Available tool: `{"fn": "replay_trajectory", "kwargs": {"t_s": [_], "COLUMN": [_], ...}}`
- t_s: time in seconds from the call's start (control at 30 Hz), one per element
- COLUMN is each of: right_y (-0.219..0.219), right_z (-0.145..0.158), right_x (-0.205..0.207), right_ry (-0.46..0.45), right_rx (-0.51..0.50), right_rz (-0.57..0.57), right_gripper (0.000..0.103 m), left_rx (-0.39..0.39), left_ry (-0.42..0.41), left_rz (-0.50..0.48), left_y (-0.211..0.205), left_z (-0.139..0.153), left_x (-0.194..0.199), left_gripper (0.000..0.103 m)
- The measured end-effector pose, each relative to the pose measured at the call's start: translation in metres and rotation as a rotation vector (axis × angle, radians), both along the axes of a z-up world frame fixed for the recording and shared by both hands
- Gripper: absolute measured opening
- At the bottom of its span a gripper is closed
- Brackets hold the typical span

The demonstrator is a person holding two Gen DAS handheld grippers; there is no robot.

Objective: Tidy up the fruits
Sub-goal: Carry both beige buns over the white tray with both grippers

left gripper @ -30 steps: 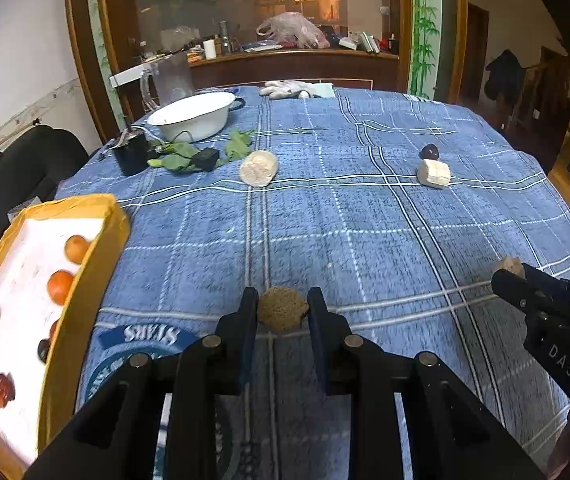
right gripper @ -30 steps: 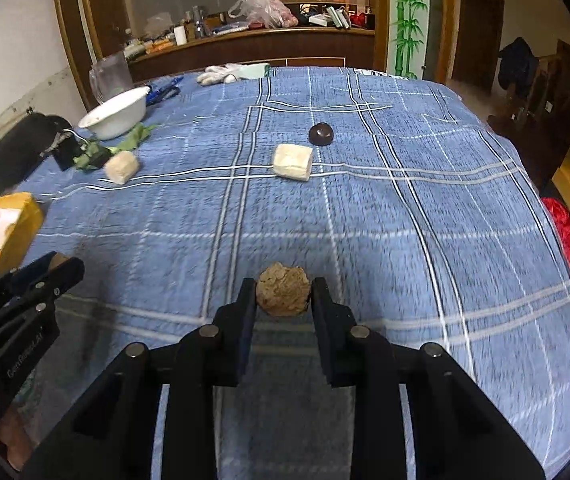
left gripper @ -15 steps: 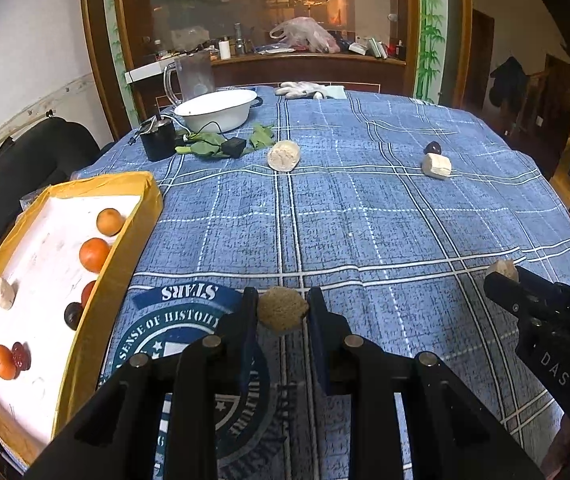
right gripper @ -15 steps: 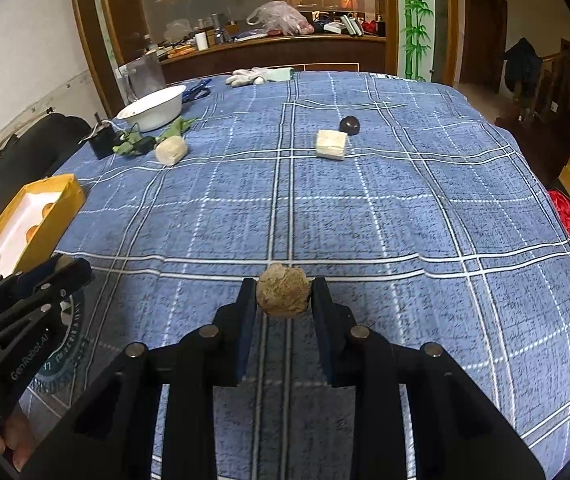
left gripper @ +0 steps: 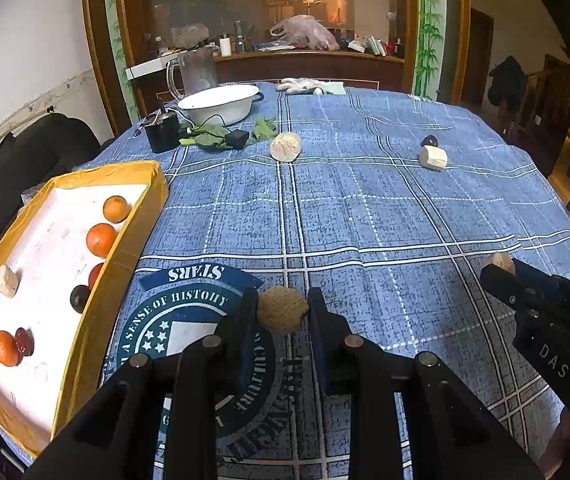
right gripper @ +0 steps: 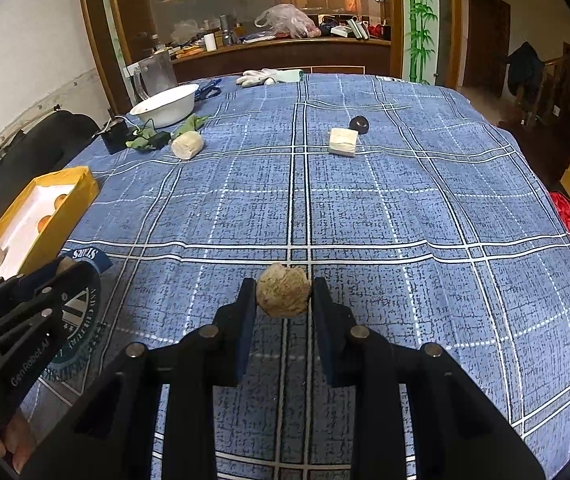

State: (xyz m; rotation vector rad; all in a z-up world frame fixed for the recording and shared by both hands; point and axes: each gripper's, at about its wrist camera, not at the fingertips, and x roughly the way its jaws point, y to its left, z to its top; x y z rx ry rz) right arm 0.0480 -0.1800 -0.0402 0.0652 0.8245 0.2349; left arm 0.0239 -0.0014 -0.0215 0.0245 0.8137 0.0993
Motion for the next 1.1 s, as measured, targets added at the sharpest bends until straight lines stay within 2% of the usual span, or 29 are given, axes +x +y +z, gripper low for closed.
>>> {"fn": "replay_trajectory", "kwargs": {"t_s": [0.67, 1.1], "right_y": [0.014, 0.032], "right_z": [0.002, 0.012], "right_x": [-0.006, -0.009], "right_ry": [-0.01, -0.029], "right_rx": [-0.001, -0.004], "right_rz": [0.045, 0.096], "right_gripper": [0.029, 0.029], "left_rx": [0.0, -0.005], "left_ry": [-0.006, -0.018], "left_rz": [0.029, 0.088], "left_y": [0.013, 0.04], "left_z": [0.007, 0.015], "left_x": [-0.011, -0.021], "left_gripper": [0.024, 0.024]}}
